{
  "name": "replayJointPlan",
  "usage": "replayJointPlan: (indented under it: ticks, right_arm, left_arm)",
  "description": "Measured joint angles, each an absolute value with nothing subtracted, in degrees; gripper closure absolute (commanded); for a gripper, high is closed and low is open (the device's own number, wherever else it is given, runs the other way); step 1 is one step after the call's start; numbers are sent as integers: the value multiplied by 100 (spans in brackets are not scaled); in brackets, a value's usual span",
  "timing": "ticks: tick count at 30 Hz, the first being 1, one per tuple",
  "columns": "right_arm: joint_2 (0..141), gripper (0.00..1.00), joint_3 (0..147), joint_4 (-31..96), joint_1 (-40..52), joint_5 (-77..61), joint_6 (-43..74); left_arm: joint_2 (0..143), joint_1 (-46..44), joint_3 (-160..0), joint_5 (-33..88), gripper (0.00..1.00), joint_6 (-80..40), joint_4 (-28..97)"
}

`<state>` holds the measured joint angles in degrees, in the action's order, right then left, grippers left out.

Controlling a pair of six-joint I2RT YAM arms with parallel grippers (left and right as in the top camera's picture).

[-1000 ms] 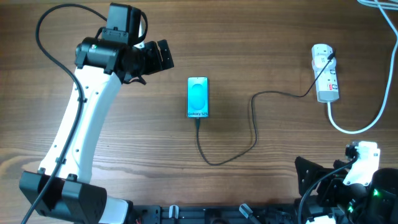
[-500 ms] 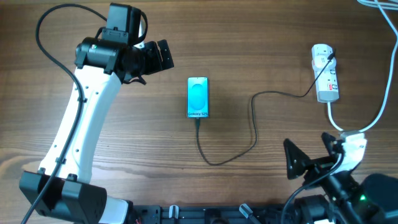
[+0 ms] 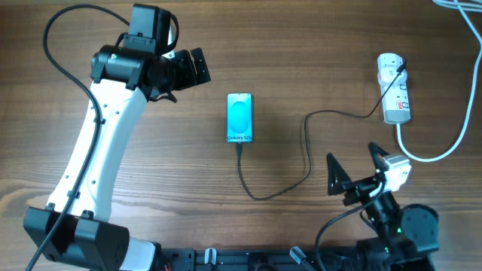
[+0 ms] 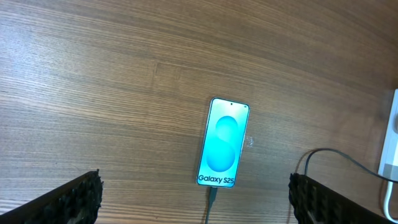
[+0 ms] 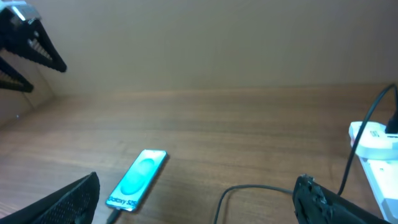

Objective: Plug charger to phone and switch on socket

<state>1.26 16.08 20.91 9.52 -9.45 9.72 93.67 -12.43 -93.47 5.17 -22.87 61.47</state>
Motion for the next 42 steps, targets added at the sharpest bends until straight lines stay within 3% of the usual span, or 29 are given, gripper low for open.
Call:
replayJointPlan:
  ticks: [18, 24, 30, 42]
  right_arm:
    - [97, 0, 165, -875, 952, -537, 613]
    - [93, 0, 49, -858, 952, -322, 613]
    - [89, 0, 38, -19, 952, -185, 572]
    - [89, 0, 38, 1, 735, -121, 224]
  left_arm:
    - [9367, -1243, -9347, 517, 0, -2287, 6147]
    - [9367, -1243, -9347, 517, 0, -2287, 6149]
    - [9367, -1243, -9347, 517, 0, -2287, 6147]
    - [9365, -1243, -9347, 517, 0, -2287, 6147]
